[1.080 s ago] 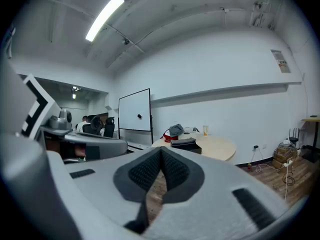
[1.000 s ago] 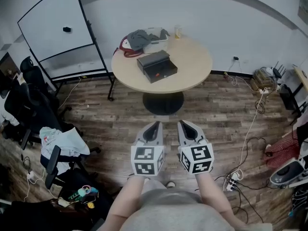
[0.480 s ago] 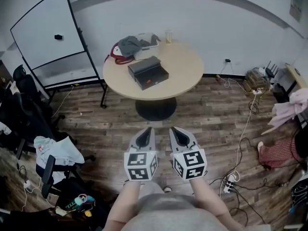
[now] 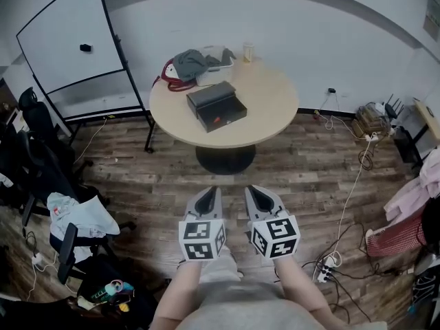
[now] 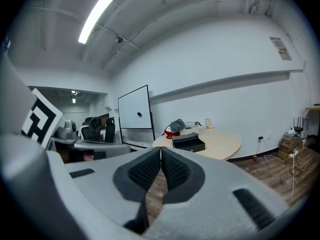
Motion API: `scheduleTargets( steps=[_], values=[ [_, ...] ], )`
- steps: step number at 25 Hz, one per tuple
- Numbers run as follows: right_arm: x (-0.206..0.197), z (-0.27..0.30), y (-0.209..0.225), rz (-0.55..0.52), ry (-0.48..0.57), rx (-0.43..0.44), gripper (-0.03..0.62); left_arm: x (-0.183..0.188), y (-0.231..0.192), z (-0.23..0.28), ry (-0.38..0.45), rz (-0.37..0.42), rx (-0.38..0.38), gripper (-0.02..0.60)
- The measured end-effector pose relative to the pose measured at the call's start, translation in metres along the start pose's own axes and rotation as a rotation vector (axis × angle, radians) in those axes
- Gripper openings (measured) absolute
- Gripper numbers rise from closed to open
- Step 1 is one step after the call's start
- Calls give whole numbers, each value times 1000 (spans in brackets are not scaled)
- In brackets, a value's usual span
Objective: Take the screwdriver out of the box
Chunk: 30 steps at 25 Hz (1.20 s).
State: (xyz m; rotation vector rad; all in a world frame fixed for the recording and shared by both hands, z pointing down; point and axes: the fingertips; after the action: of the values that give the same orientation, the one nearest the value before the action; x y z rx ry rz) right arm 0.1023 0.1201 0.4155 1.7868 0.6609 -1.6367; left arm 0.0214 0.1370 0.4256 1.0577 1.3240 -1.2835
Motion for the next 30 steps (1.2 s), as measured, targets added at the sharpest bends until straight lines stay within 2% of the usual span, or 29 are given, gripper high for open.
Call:
scheduleTargets(
  steps=[10,16,23,30],
  values=[
    [-15,93,42,9,-22,3,2,-4,-50,94,-12,-18,13,8],
    [-15,169,63,10,-24,6,2,-11,-86,161,-51,-22,3,8],
    [-9,239,82,-10,-27,2,2,-7,-118,230,-80,-10,-27,8],
    [-9,300,109,-19,-19,-38,2,-15,-146,292,-115,-4,-67,8]
  ],
)
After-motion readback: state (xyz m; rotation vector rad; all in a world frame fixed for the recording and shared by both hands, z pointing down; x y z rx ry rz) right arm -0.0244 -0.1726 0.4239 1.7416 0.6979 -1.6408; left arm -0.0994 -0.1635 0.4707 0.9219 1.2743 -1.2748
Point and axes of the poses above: the fingertips, and each gripper's own axes: z forward along the fingers, y to its right, x out of its top, and after that the axes turned 13 degrees about y, right-handed
